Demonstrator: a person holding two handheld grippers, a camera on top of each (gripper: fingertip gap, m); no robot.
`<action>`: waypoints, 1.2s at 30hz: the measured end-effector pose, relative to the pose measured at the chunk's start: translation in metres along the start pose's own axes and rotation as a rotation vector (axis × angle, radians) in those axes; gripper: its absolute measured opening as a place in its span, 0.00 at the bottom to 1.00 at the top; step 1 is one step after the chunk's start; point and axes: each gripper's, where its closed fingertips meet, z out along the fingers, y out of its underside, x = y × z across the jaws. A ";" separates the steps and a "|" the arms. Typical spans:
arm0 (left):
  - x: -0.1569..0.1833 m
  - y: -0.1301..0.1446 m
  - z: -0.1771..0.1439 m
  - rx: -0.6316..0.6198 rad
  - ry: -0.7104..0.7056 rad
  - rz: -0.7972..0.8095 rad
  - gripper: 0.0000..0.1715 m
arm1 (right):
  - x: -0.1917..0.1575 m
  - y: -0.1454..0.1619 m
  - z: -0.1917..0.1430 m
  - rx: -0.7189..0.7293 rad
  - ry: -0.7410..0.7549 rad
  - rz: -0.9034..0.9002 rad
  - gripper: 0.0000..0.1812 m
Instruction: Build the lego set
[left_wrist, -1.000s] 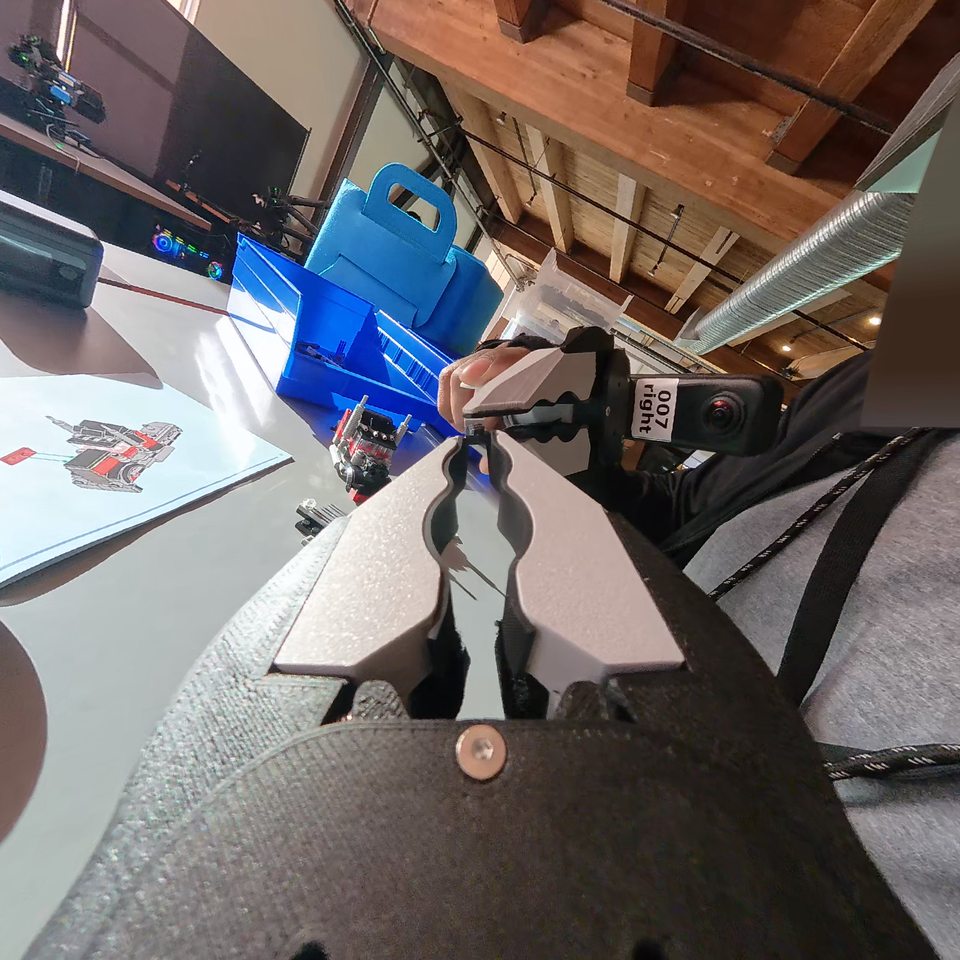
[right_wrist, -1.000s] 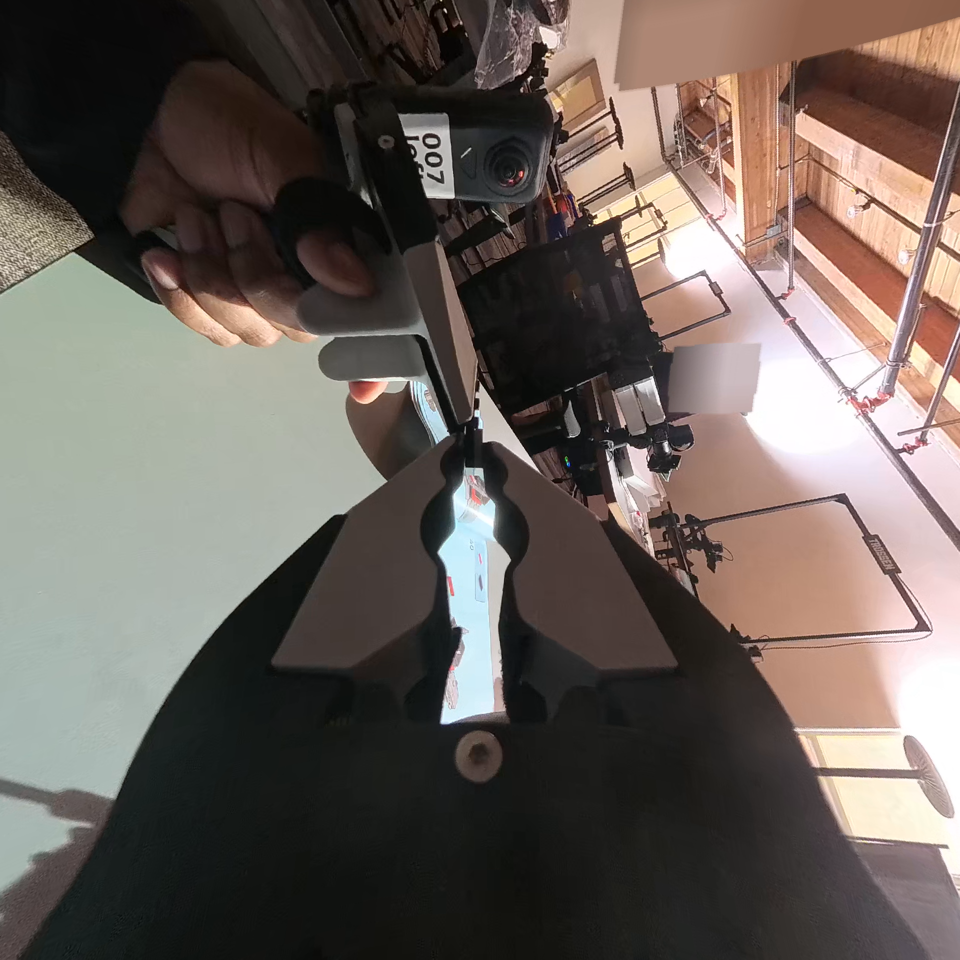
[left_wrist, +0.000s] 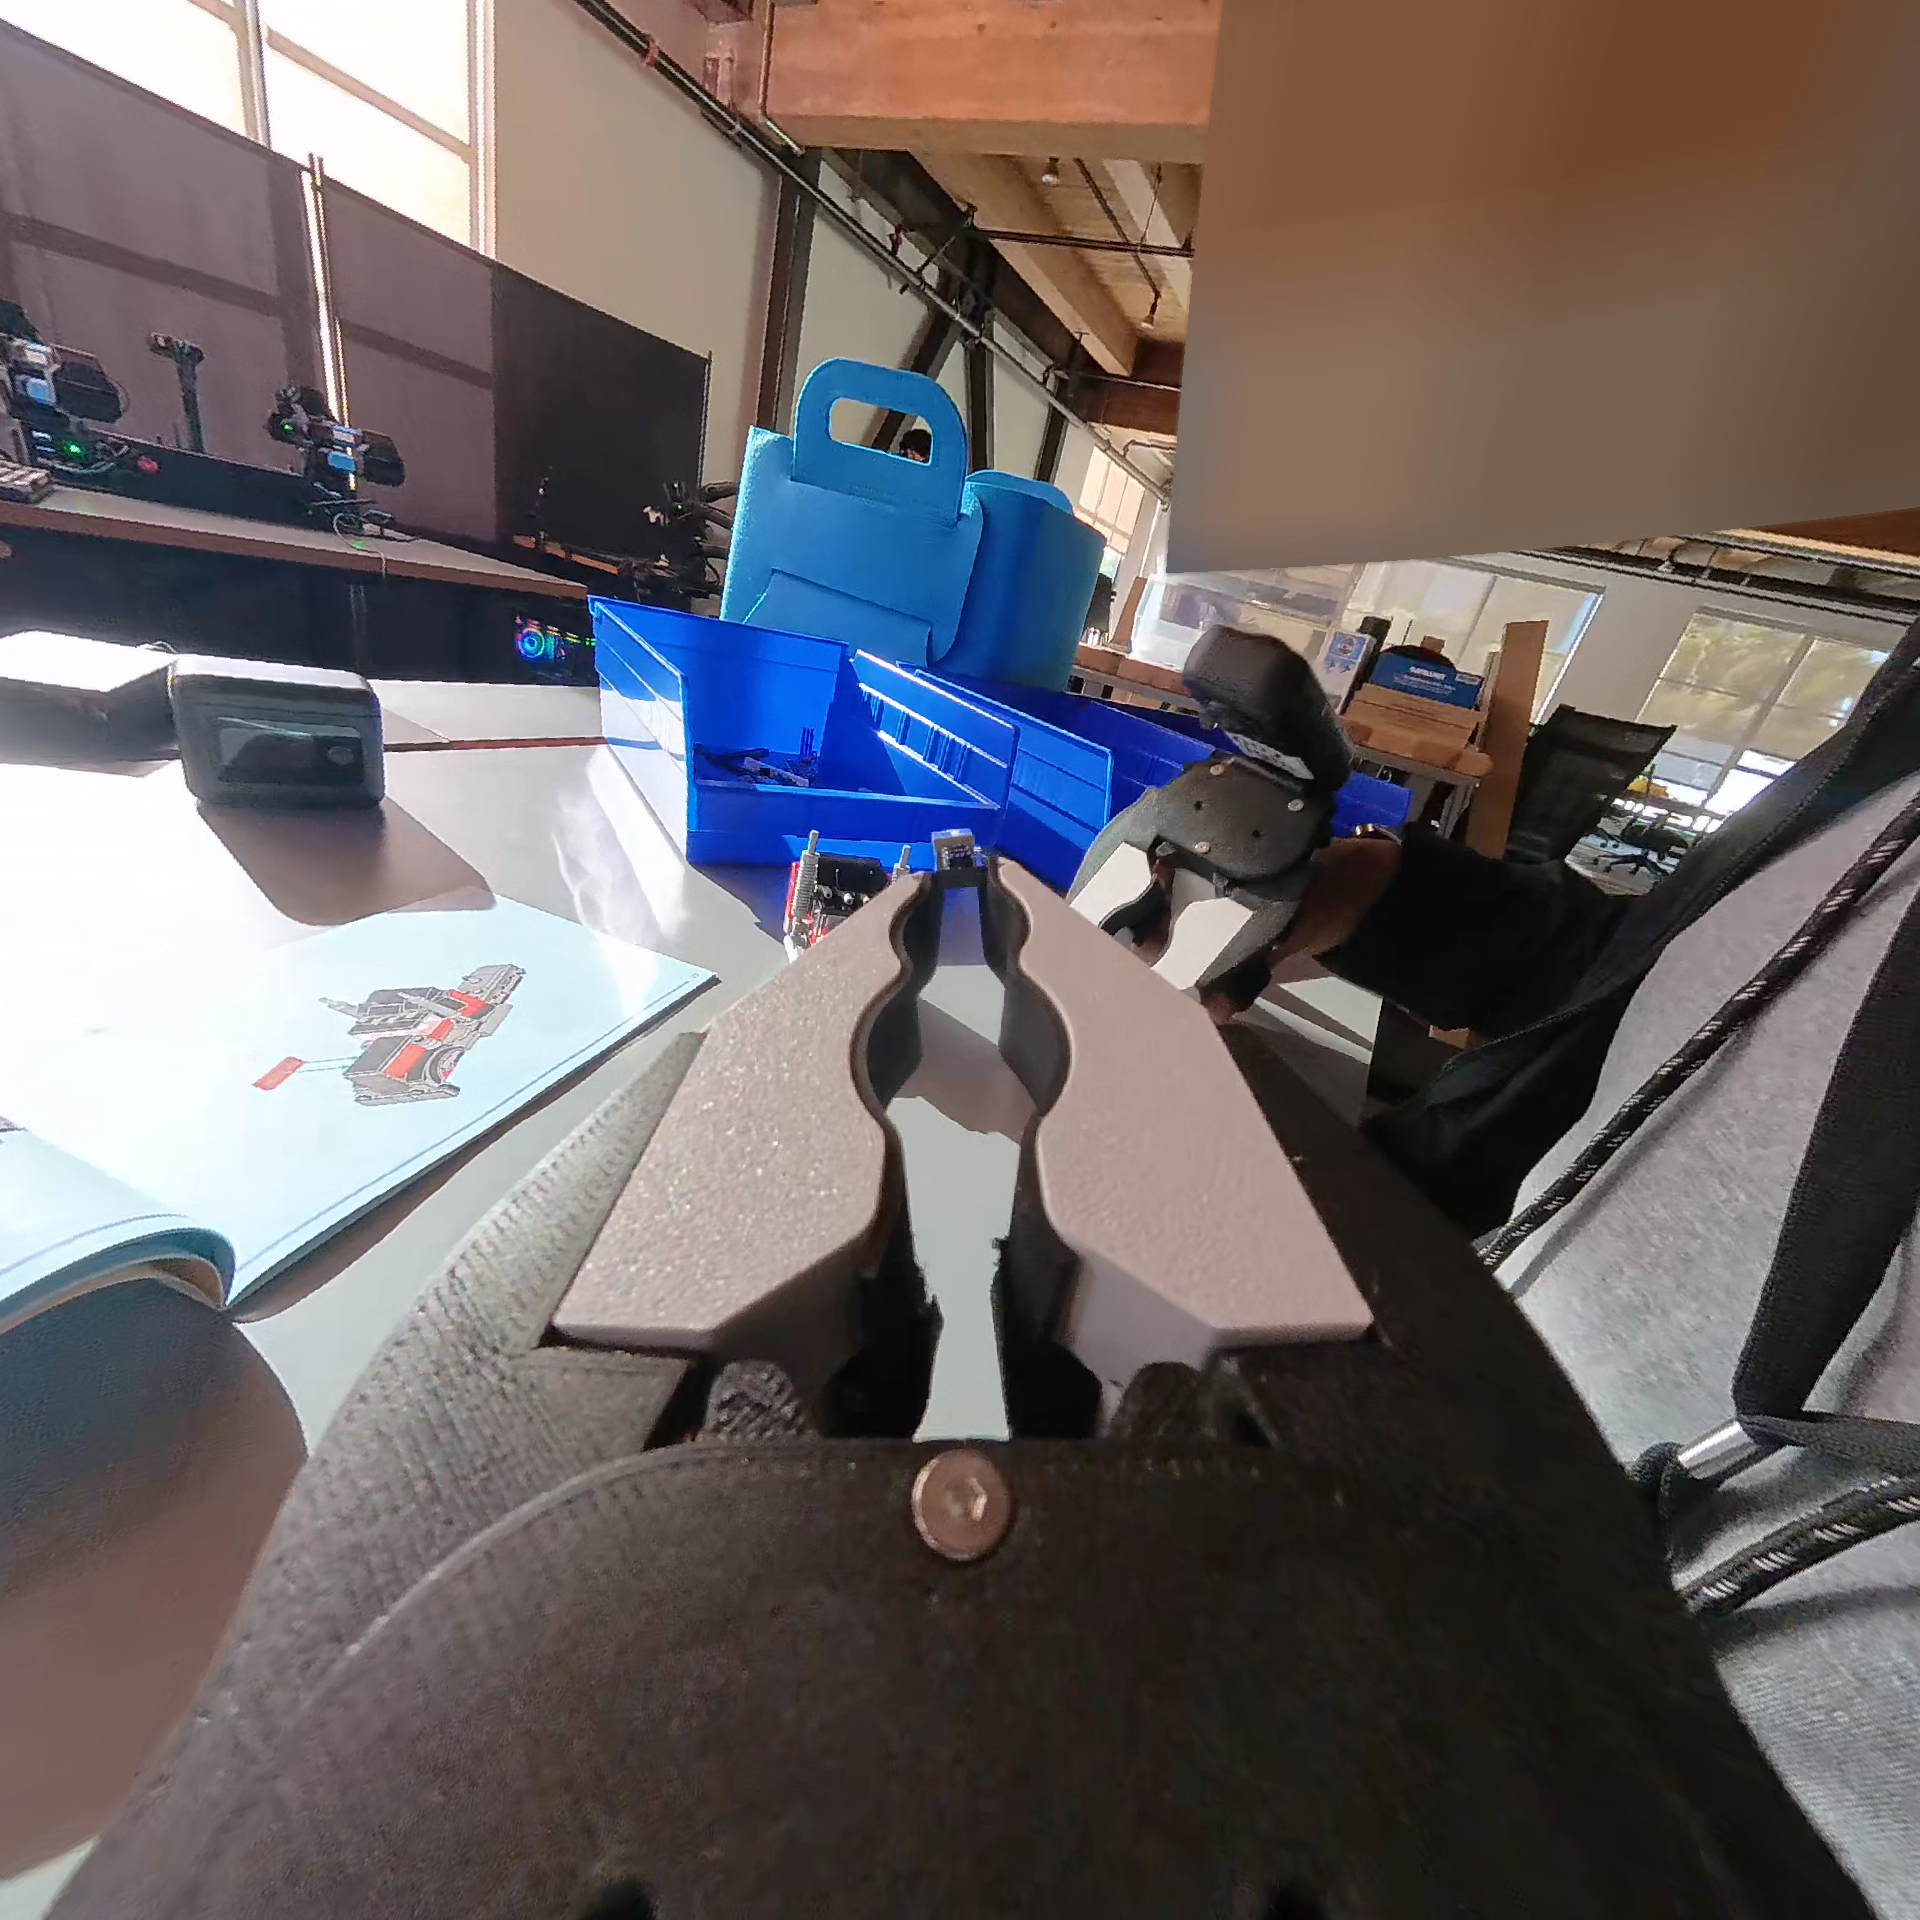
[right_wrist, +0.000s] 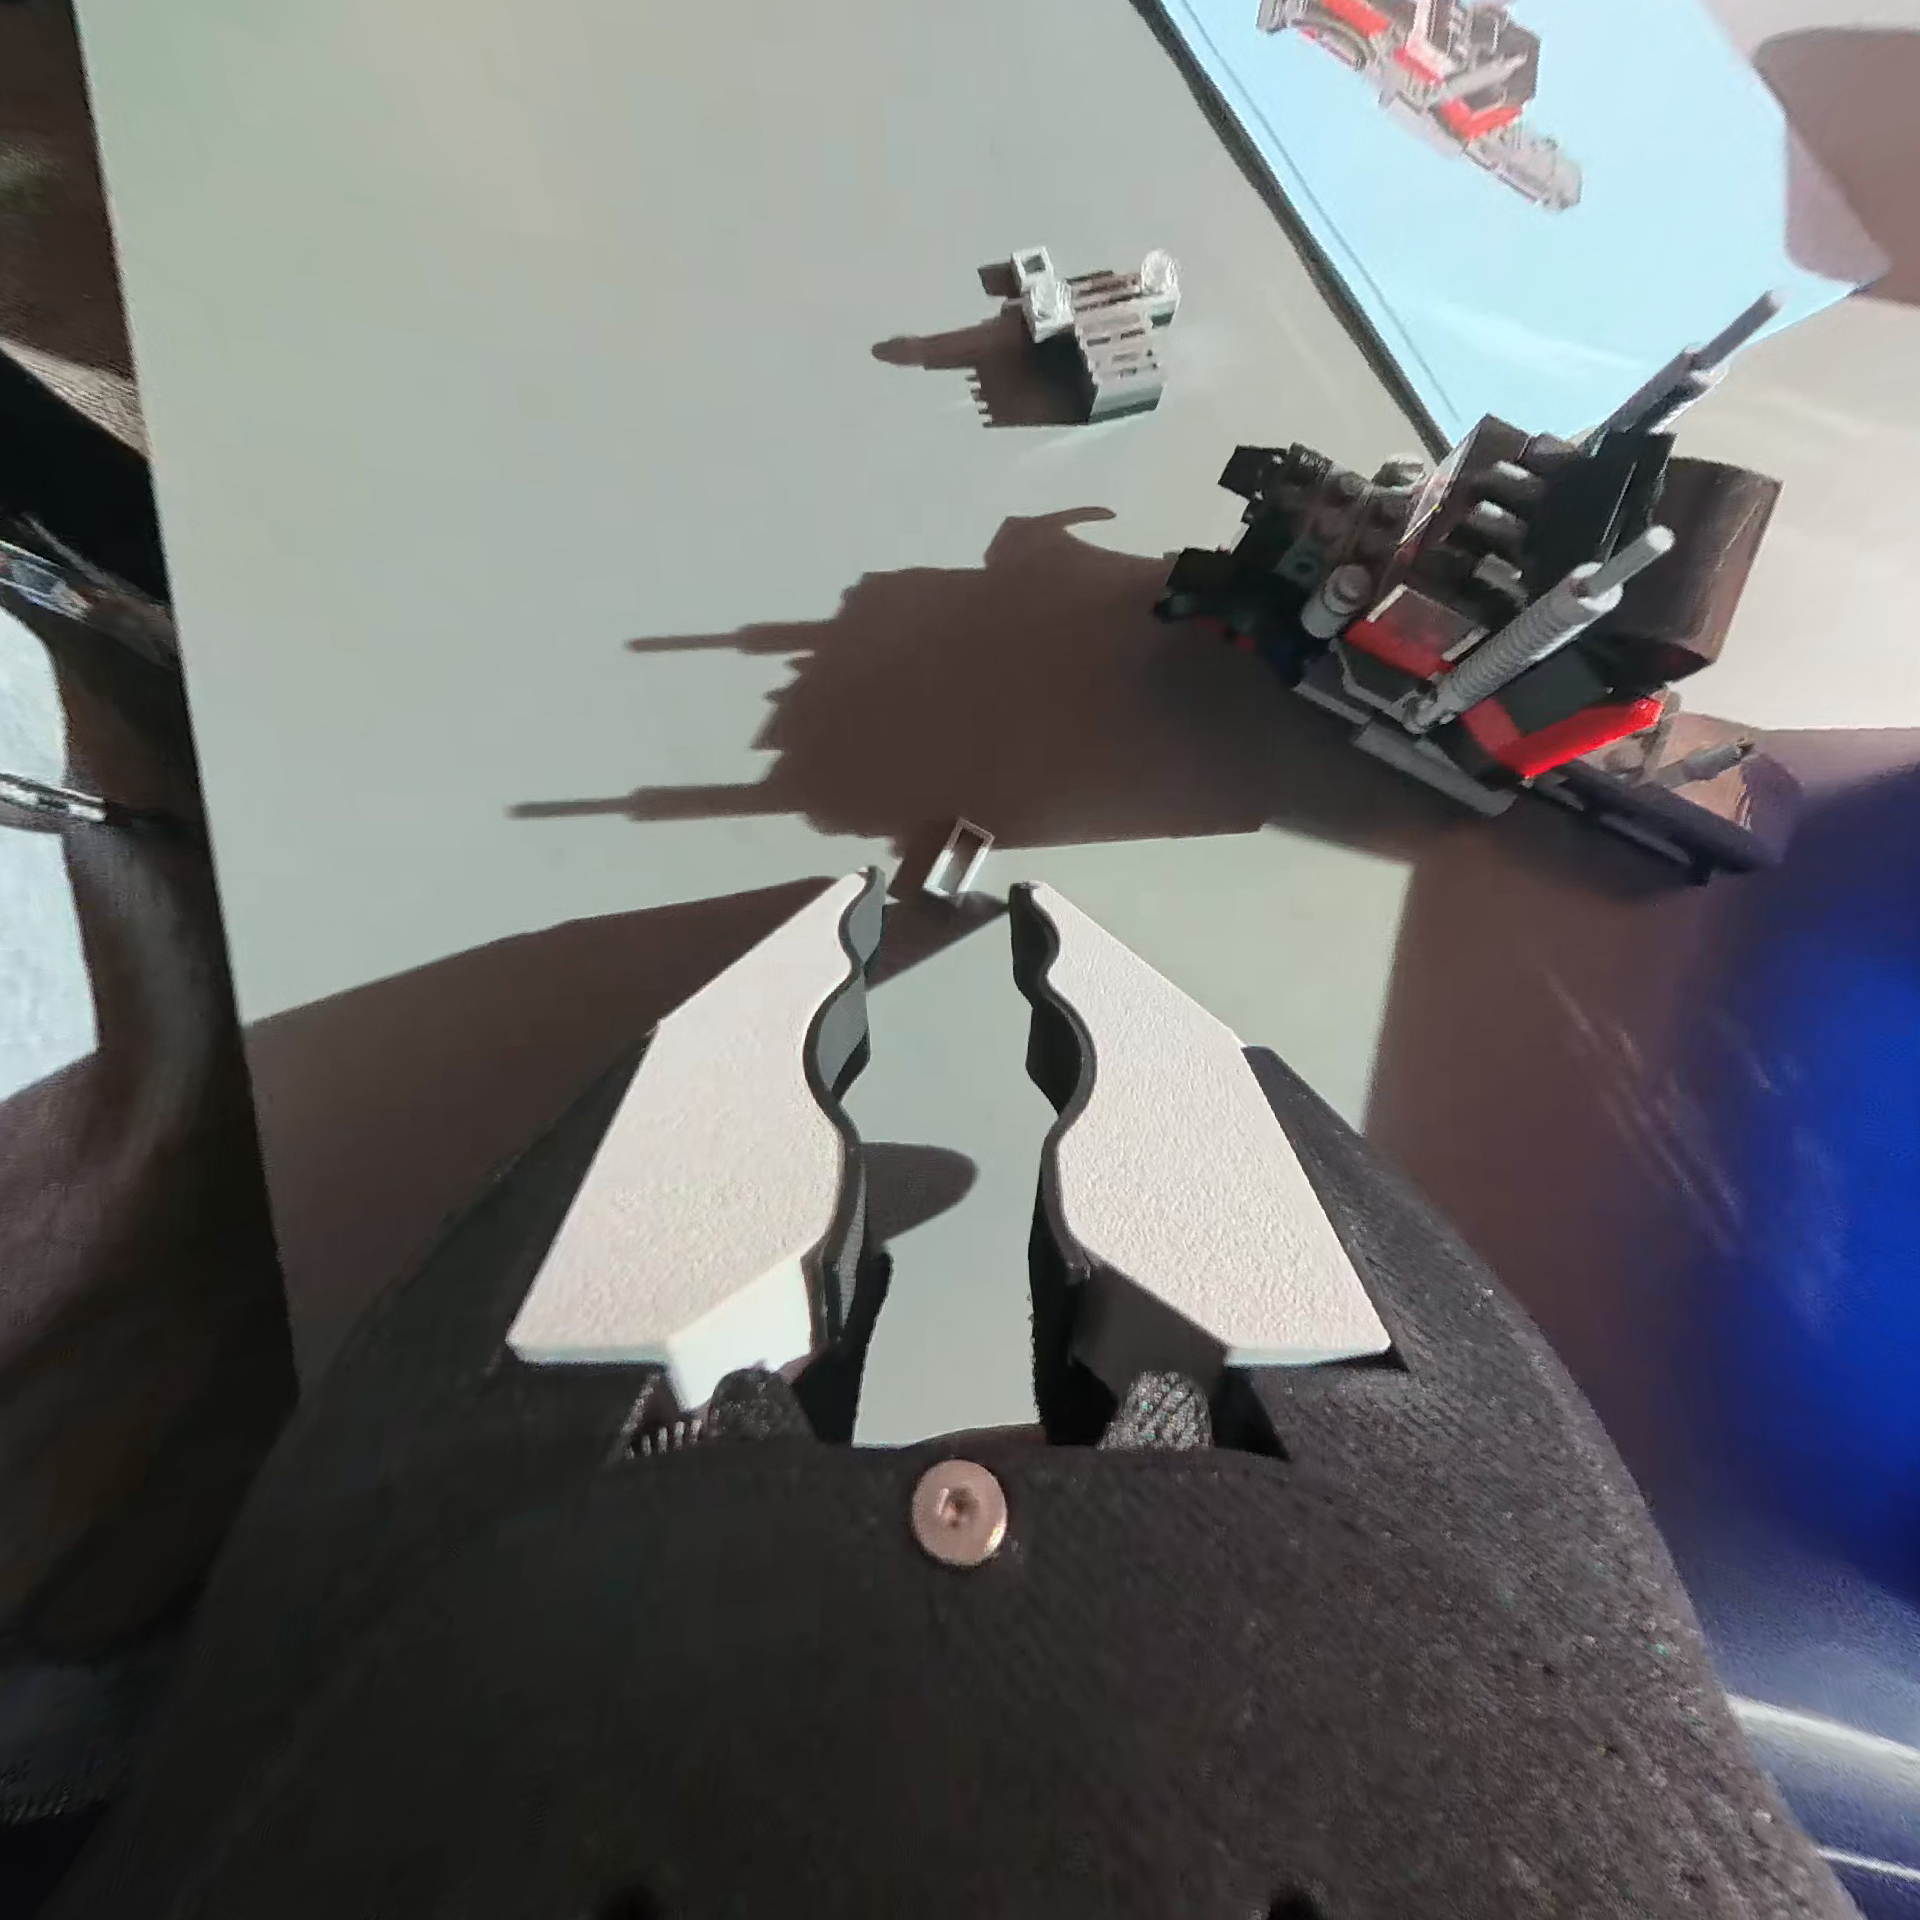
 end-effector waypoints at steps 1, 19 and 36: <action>0.000 0.000 0.000 0.001 0.000 -0.001 0.05 | 0.000 -0.001 0.001 0.000 0.002 0.000 0.13; 0.000 -0.005 -0.005 0.034 0.019 -0.031 0.05 | 0.007 -0.052 -0.009 0.183 0.094 -0.107 0.07; -0.001 -0.004 -0.005 0.030 0.015 -0.036 0.05 | 0.038 -0.028 0.028 0.061 0.160 0.282 0.19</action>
